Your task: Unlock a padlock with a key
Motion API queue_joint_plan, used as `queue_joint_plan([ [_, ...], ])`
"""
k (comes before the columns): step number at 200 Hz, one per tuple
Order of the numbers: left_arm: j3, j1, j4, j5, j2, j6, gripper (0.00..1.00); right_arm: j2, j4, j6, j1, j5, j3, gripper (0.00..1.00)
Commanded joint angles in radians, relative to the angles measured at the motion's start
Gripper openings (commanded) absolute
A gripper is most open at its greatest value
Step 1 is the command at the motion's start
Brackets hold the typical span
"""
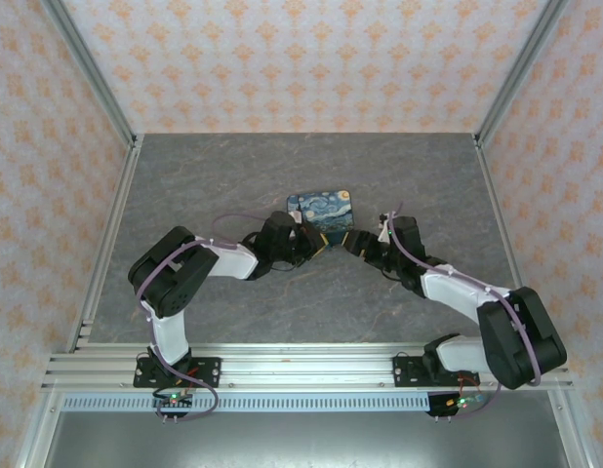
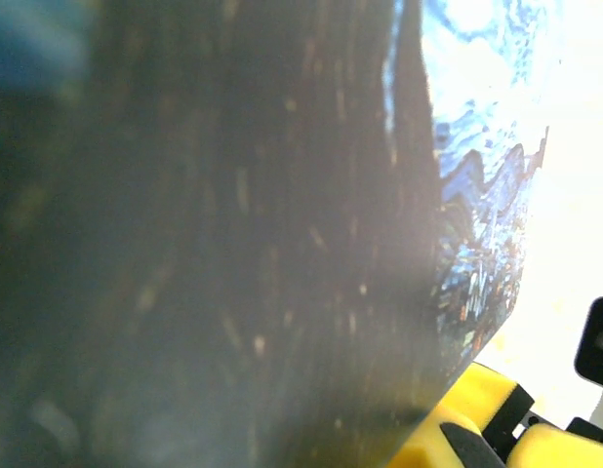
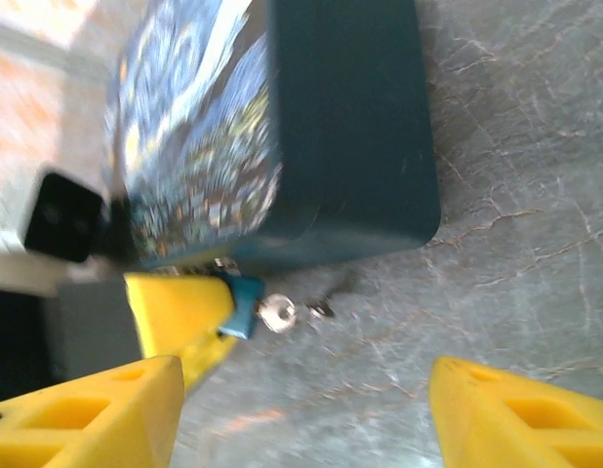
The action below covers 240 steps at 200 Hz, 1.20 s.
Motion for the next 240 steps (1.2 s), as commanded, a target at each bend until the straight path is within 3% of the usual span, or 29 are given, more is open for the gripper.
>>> queue_joint_plan([
  [1, 0.039, 0.01, -0.101, 0.063, -0.034, 0.028, 0.0, -0.016, -0.139, -0.274, 0.069, 0.13, 0.029, 0.64],
  [64, 0.112, 0.025, -0.241, 0.124, -0.058, 0.073, 0.0, -0.006, -0.107, -0.506, 0.295, 0.439, 0.019, 0.58],
  [121, 0.144, 0.03, -0.285, 0.162, -0.066, 0.077, 0.0, 0.05, -0.027, -0.638, 0.428, 0.661, 0.012, 0.51],
  [169, 0.155, 0.031, -0.298, 0.174, -0.07, 0.083, 0.0, 0.15, 0.01, -0.689, 0.451, 0.753, 0.056, 0.46],
  [240, 0.151, 0.032, -0.298, 0.181, -0.076, 0.086, 0.0, 0.216, 0.043, -0.711, 0.451, 0.786, 0.113, 0.42],
])
